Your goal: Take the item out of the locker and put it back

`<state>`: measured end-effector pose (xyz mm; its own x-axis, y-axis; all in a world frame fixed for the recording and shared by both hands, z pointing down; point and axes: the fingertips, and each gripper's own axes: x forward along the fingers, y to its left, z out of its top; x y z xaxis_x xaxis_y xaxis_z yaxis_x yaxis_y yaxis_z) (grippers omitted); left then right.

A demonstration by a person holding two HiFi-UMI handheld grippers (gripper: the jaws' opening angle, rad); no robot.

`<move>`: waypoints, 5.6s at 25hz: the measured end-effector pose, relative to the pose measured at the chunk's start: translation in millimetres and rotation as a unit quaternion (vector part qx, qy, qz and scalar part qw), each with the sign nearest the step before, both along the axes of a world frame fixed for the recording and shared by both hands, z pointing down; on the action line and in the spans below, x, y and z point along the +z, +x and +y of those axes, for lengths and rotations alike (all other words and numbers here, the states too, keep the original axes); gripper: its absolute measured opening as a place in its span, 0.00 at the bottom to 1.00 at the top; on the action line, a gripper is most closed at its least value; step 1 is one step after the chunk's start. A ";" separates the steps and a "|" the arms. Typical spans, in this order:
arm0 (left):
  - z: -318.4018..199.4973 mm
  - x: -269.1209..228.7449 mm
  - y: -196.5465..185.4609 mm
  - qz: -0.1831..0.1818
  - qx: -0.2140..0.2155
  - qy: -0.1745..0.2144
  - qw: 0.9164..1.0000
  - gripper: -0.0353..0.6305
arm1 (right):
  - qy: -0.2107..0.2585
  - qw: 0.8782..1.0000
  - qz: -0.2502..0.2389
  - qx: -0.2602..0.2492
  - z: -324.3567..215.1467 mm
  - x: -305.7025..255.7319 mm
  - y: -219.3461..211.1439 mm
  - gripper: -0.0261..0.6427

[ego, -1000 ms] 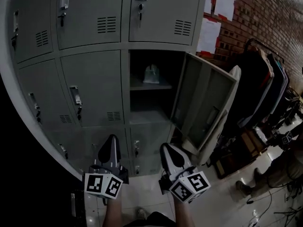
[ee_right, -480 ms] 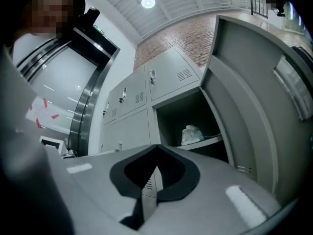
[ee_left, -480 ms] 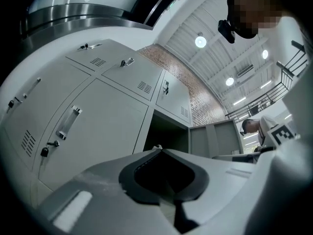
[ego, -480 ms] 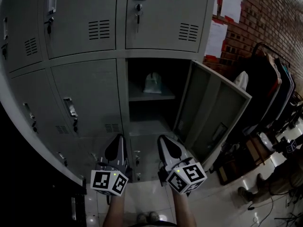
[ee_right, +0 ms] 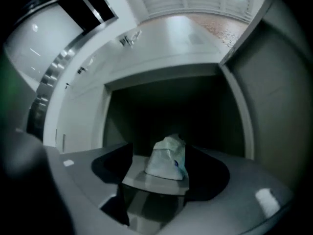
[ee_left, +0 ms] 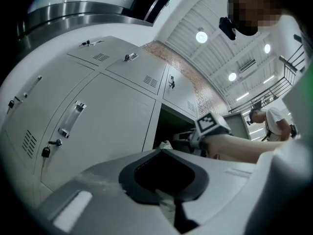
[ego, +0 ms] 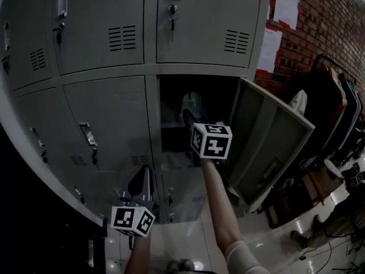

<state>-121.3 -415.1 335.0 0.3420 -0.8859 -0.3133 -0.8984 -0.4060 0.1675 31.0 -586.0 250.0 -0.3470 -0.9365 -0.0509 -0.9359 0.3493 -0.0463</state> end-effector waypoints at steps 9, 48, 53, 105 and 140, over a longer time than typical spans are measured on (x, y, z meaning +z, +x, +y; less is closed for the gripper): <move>-21.2 4.0 -31.3 0.000 -0.032 -0.008 0.999 0.06 | -0.108 0.992 0.062 0.021 -80.6 43.3 -17.5 0.63; 29.5 19.4 43.6 -0.026 0.012 -0.013 1.000 0.06 | 0.012 0.999 -0.045 -0.025 213.3 126.3 23.2 0.16; 31.6 18.8 48.9 -0.024 0.015 -0.013 1.000 0.06 | 0.018 0.998 -0.058 -0.030 215.8 123.1 25.1 0.16; -18.0 18.4 12.8 -0.019 -0.012 -0.018 1.000 0.06 | 0.042 0.997 0.067 -0.008 -56.1 1.2 0.3 0.16; 21.0 30.2 36.3 -0.034 0.010 -0.026 0.999 0.06 | 0.044 0.994 -0.082 -0.053 177.9 109.0 25.7 0.04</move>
<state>-85.0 -394.1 365.2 0.3793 -0.8929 -0.2427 -0.9000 -0.4169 0.1275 56.7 -408.1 359.0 -0.4235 -0.8845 -0.1956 -0.8762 0.4548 -0.1597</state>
